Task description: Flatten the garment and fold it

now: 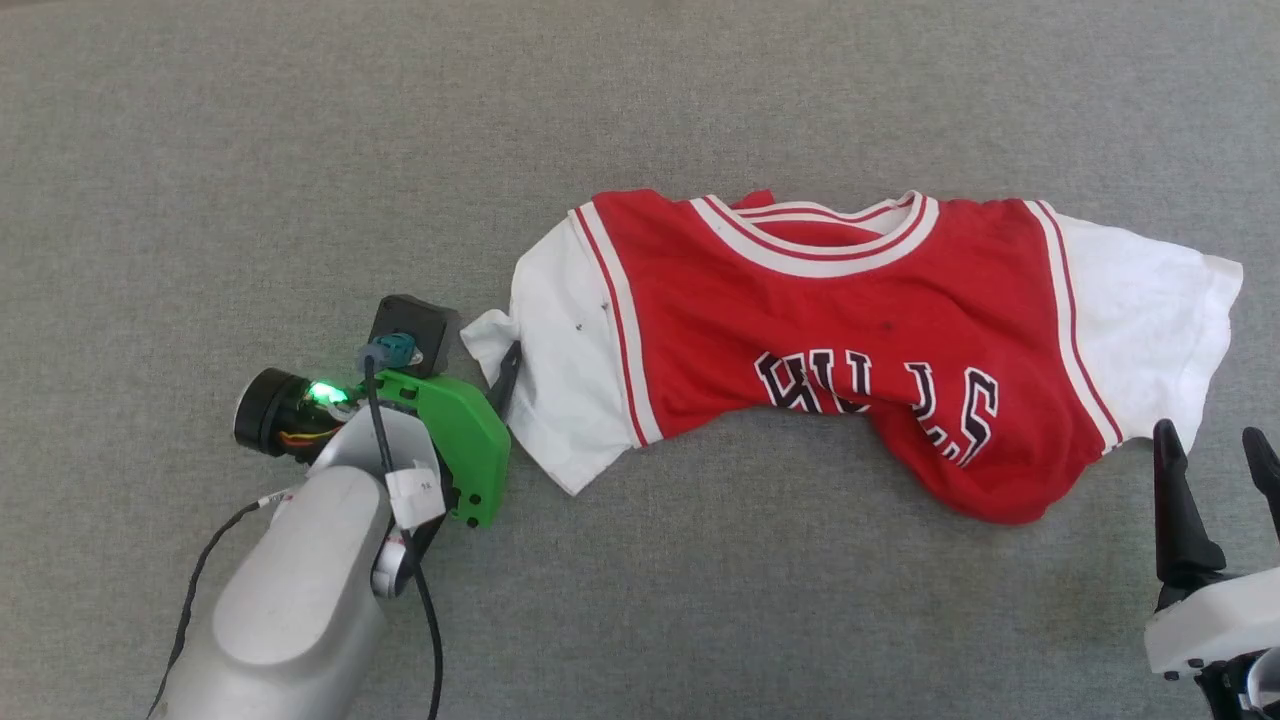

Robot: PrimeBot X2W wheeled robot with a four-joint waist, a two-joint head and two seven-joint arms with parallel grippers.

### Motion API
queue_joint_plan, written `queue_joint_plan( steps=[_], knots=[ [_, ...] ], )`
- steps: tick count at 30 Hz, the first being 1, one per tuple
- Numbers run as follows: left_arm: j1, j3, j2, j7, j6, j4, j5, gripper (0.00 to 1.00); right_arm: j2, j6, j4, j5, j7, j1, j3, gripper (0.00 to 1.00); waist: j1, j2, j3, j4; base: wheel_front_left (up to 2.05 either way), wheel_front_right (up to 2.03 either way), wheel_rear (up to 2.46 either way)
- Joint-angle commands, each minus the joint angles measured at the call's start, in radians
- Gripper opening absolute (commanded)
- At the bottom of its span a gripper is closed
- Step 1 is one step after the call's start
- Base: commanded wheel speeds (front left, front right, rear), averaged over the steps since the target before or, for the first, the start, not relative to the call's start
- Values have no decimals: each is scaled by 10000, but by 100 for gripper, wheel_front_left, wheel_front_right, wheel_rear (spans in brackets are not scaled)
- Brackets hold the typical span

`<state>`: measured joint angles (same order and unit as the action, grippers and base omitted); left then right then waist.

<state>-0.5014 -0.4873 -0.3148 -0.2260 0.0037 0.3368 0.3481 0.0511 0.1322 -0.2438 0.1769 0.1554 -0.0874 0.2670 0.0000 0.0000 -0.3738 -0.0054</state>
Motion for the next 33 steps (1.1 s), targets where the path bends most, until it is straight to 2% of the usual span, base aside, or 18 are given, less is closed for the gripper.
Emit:
queue_joint_plan(
  steps=[1, 2, 5, 9, 16, 21, 26, 29, 33],
  knots=[
    [71, -156, 41, -39, -112, 280, -22, 47, -9, -15, -15, -18, 50, 42, -10, 100, 0, 0, 30, -7, 0, 0, 0],
    [54, -180, 55, 6, -144, 373, -13, 0, -9, -15, -5, -14, 63, 39, -13, 100, 0, 0, 67, -6, 0, 0, 0],
    [87, -159, 104, 188, -191, 540, 96, 0, -9, -15, 21, -20, 98, 14, -15, 100, 0, 0, 238, 22, 0, 0, 0],
    [335, 202, 139, 757, 82, 483, 345, 0, -9, -15, 93, -42, 116, -73, -44, 100, 0, 0, 626, 66, 0, 0, 0],
    [2111, 1589, 392, 1927, 1408, -1006, 1335, 0, -9, -15, 379, 110, 82, -372, -148, 100, 0, 0, 1506, 103, 0, 0, 0],
    [4232, 2204, 282, 1912, 2202, -2793, 1860, 0, -9, -15, 632, 307, -47, -549, 99, 100, 0, 0, 1883, 168, 0, 0, 0],
    [5599, 2628, -217, 1522, 2823, -4550, 1894, 0, 20, -15, 651, 176, 139, -239, 283, 100, 0, 0, 1819, 377, 0, 0, 0],
    [5701, 2624, -425, 1229, 2979, -5303, 1765, 0, 433, -15, 567, 193, 587, 379, 257, 100, 0, 0, 1582, 499, 0, 0, 0],
    [5378, 2391, -418, 923, 3042, -5976, 1622, 0, 1438, -15, 802, 536, 1724, 1735, -83, 100, 0, 0, 1122, 568, 0, 0, 0]
  ],
)
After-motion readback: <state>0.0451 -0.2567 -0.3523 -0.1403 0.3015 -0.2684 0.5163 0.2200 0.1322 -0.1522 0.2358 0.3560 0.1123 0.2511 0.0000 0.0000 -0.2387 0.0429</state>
